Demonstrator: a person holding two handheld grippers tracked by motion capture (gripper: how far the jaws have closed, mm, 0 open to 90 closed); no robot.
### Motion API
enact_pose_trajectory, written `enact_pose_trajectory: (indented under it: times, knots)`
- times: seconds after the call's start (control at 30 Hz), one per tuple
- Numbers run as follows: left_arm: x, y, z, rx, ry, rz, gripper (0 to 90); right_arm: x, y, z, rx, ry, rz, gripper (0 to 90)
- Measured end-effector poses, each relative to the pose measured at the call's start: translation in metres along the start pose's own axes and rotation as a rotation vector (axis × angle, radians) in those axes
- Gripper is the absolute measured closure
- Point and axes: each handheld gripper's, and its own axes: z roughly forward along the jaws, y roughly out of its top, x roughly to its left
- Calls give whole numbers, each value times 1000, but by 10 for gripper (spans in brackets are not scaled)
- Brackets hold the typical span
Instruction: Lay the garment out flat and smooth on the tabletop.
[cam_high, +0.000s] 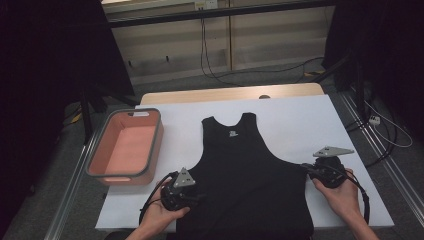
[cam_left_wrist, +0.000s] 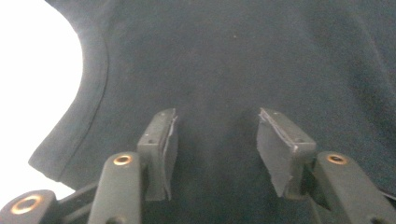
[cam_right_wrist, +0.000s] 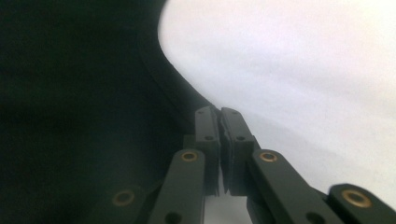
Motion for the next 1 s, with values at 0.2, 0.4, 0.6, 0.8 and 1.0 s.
enact_pose_trajectory:
  times: [0.2, 0.4, 0.6, 0.8, 1.0]
  knots:
    - [-5, 1, -1, 23, -59, -31, 885, 6, 1, 7, 13, 34, -22, 840]
    - [-6, 1, -6, 58, -69, -37, 900, 7, 0, 5, 6, 45, -12, 691]
    - [-13, -9, -17, 71, -107, -41, 900, 15, 4, -1, -55, 77, -40, 580]
    - [-15, -10, -16, 43, -127, -65, 878, 37, 8, -7, -102, 135, -109, 508]
    - [-13, -2, -9, 15, -71, -39, 568, 63, 11, -4, -94, 227, -187, 497]
